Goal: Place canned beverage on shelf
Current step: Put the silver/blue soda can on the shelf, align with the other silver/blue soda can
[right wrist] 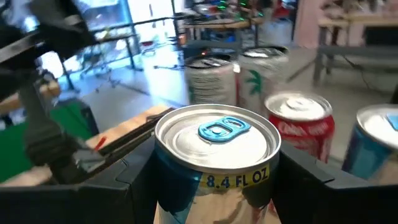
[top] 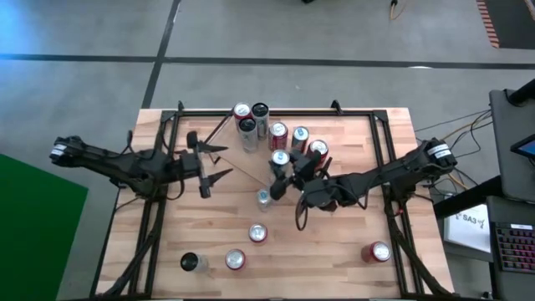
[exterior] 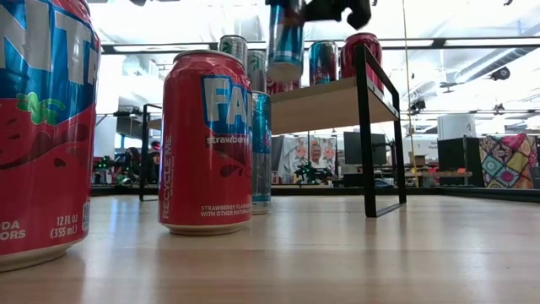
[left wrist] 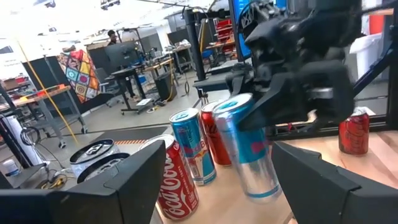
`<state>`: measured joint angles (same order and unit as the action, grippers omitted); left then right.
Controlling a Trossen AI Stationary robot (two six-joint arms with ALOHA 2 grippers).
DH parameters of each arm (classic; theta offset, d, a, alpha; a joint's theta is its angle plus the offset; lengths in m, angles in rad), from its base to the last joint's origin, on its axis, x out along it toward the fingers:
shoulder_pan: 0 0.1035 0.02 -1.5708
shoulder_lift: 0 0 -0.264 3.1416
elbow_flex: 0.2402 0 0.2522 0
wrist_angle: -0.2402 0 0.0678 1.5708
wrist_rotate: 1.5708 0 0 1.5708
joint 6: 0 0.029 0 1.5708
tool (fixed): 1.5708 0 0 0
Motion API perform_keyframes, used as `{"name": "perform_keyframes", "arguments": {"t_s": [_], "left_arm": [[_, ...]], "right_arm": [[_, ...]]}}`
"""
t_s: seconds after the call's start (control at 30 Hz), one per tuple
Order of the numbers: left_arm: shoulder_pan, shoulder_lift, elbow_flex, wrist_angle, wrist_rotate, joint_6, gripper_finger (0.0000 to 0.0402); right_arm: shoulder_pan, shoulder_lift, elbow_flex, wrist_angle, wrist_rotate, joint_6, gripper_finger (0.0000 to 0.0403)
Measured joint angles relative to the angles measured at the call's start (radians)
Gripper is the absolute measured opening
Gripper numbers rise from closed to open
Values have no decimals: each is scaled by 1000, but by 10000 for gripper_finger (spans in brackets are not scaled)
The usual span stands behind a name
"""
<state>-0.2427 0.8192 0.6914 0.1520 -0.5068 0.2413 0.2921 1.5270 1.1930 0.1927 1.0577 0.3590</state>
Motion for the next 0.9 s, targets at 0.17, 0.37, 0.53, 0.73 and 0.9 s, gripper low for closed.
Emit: {"name": "perform_keyframes", "arguments": {"t_s": [0.17, 0.37, 0.53, 0.73, 0.9], "left_arm": [[0, -7, 0, -11, 0, 0, 278], [0, -14, 0, -47, 0, 0, 278], [0, -21, 0, -58, 0, 0, 278], [0, -23, 0, -65, -1, 1, 278], [0, -22, 0, -65, -2, 2, 278]], "right_arm": [[4, 29, -4, 8, 83, 52, 223], [2, 69, -8, 6, 156, 100, 223], [2, 99, -6, 7, 221, 99, 223], [2, 108, -1, 7, 229, 87, 224], [2, 110, 0, 8, 230, 61, 243]]}}
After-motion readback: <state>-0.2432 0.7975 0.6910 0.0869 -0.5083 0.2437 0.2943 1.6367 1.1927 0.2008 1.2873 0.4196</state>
